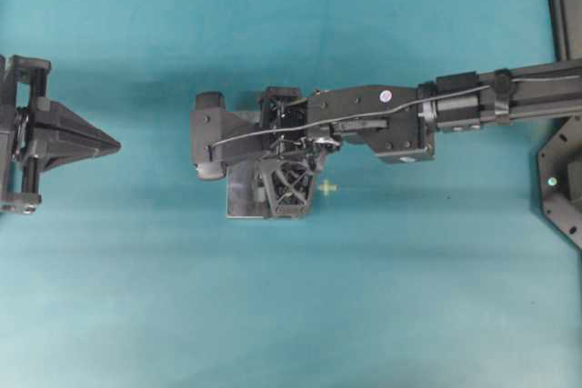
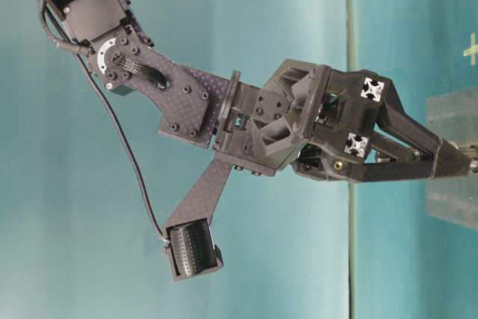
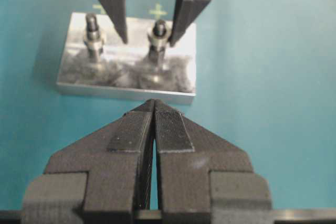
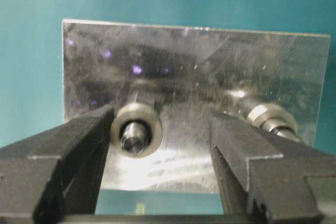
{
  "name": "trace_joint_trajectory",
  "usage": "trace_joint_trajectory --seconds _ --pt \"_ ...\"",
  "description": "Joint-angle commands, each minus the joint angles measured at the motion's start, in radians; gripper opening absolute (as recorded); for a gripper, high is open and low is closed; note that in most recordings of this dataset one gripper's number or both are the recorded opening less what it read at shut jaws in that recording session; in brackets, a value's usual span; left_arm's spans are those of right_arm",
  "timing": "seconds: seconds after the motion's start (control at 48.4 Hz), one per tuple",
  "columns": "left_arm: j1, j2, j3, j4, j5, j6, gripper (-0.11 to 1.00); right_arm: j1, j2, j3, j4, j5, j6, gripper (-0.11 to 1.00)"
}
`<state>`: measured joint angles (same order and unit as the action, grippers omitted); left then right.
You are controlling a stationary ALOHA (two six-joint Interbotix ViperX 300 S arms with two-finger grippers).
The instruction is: Insert the washer onto the shaft.
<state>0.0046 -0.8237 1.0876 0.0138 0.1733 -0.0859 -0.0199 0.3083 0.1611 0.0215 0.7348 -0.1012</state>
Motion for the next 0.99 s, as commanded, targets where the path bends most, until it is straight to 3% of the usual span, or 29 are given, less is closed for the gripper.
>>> trace_joint_trajectory --seconds 0.0,0.227,0.537,0.785,0.971 --pt "0.002 -0.002 -0.011 0.002 -0.006 0.0 0.0 0.018 -0.026 -0.023 -0.005 0.011 -0.008 0.67" --pt "0.003 -0.011 -0.009 0.002 -0.005 0.0 0.0 0.066 -0.06 -0.026 0.006 0.049 0.005 0.66" --pt "0.006 -0.014 -0.009 0.002 -0.005 0.0 0.0 0.014 -0.132 -0.014 0.006 0.071 0.006 0.66" --pt "0.0 -0.014 -0.014 0.002 -0.008 0.002 0.0 0.005 -0.288 0.087 0.006 0.015 0.008 0.66" --pt "0.0 -0.009 -0.002 0.003 -0.008 0.002 0.0 -0.017 -0.422 0.236 0.005 -0.098 0.04 0.66"
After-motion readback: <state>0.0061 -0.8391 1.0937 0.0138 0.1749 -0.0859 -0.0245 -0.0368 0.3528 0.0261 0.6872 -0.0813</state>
